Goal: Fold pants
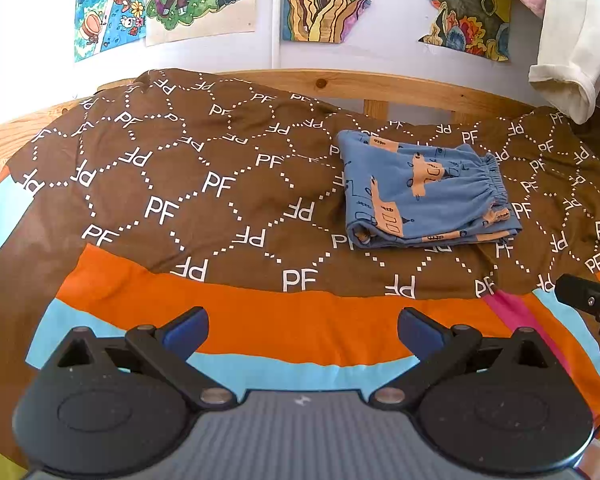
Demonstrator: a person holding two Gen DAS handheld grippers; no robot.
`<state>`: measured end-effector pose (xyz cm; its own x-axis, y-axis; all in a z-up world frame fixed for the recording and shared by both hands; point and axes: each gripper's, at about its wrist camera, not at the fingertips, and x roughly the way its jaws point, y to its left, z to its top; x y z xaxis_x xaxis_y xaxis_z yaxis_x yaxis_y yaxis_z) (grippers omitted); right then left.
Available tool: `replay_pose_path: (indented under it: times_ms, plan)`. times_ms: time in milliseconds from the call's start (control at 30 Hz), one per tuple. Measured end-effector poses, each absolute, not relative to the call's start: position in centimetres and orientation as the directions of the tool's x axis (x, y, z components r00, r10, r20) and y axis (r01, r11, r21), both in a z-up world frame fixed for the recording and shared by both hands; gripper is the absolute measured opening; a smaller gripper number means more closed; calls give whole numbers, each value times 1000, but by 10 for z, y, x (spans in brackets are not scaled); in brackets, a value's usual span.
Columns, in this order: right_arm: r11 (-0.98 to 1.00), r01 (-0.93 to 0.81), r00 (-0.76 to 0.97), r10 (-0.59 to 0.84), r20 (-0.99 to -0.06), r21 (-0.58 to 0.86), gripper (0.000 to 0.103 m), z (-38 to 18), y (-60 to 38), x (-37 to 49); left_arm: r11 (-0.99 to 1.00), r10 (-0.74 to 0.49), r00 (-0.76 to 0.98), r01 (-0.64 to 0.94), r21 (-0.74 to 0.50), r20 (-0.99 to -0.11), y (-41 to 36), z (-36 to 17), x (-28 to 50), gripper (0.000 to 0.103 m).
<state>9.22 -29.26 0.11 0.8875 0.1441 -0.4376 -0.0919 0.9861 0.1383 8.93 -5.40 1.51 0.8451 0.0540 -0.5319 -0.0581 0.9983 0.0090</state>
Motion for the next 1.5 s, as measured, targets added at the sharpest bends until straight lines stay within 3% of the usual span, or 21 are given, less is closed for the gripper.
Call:
replay_pose_path:
  times_ms: [1500]
  plan:
    - [986,-91,884,144,-444,139,102,0,-291,92,997,76,839,-54,57,-539,-57,15,88,103]
